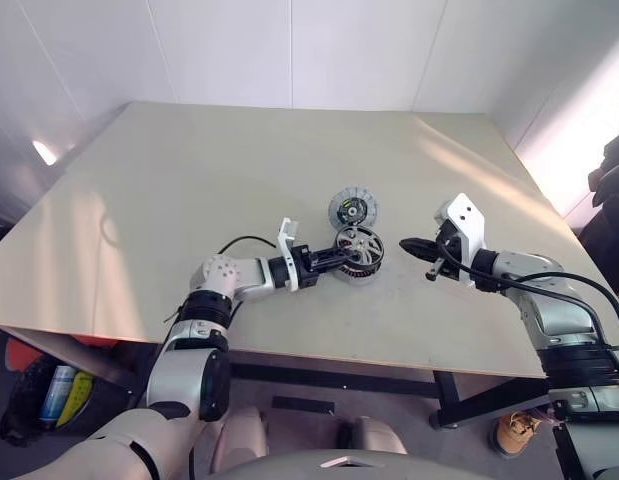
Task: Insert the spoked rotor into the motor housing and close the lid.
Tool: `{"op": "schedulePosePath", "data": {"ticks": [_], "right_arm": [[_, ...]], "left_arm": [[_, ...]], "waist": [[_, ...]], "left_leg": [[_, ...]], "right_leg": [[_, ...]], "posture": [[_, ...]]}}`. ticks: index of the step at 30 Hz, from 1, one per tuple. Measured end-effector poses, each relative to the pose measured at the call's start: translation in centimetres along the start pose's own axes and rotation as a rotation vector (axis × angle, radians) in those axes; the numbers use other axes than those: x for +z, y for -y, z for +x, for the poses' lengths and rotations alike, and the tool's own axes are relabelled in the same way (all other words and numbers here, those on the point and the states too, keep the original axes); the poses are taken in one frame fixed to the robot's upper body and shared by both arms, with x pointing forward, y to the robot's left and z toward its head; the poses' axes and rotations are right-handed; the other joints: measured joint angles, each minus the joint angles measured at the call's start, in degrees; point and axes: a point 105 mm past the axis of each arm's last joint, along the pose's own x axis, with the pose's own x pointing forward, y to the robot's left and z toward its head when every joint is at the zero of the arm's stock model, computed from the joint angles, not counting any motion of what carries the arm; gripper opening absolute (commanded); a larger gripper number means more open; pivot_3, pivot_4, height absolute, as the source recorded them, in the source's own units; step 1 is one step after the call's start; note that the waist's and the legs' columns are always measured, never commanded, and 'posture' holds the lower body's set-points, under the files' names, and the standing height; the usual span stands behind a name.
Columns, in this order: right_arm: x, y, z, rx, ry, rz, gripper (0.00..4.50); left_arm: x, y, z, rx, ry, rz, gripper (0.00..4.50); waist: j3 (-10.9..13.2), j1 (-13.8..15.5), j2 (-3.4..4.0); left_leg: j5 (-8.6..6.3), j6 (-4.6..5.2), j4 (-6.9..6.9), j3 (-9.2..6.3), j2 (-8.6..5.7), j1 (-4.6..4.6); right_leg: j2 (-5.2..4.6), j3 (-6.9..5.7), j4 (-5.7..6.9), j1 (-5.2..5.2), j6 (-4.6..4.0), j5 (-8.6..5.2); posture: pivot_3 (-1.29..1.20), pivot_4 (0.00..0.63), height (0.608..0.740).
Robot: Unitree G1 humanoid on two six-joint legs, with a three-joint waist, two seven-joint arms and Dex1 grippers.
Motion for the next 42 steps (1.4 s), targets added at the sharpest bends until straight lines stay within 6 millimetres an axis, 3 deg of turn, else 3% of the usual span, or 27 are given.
{"op": "schedulePosePath", "data": {"ticks": [22,23,29,42], "right_arm": [[0.1,0.1,0.1,-0.017,0.008,-0.003,0.0],[0.1,0.1,0.1,-0.018,0.009,-0.004,0.0],[0.2,0.2,0.1,-0.024,0.016,-0.008,0.0],[0.5,0.2,0.3,-0.032,0.028,-0.013,0.0]], "left_arm": [[0.0,-0.8,0.6,0.032,0.007,0.015,0.76],[0.1,-0.8,0.6,0.033,0.012,0.016,1.22],[0.5,0.1,0.9,-0.004,0.013,0.026,2.84],[0.9,0.2,0.1,0.001,0.008,0.027,2.84]], "waist": [[0.0,0.0,0.0],[0.0,0.0,0.0],[0.0,0.0,0.0],[0.0,-0.1,-0.01]], "left_leg": [[0.0,0.05,0.0,0.0,-0.04,0.0],[0.0,0.05,0.0,0.0,-0.04,0.0],[0.04,0.12,0.0,0.0,-0.14,0.08],[0.02,0.46,-0.04,0.0,-0.48,0.01]], "right_leg": [[-0.07,-0.02,0.0,0.01,0.0,0.0],[-0.08,-0.03,0.0,0.01,0.0,0.0],[-0.21,-0.06,0.0,0.11,0.0,0.0],[-0.57,-0.11,0.0,0.09,0.11,-0.05]], "posture": [[0.0,0.0,0.74],[0.0,0.0,0.74],[0.0,0.0,0.74],[0.0,0.0,0.74]]}}
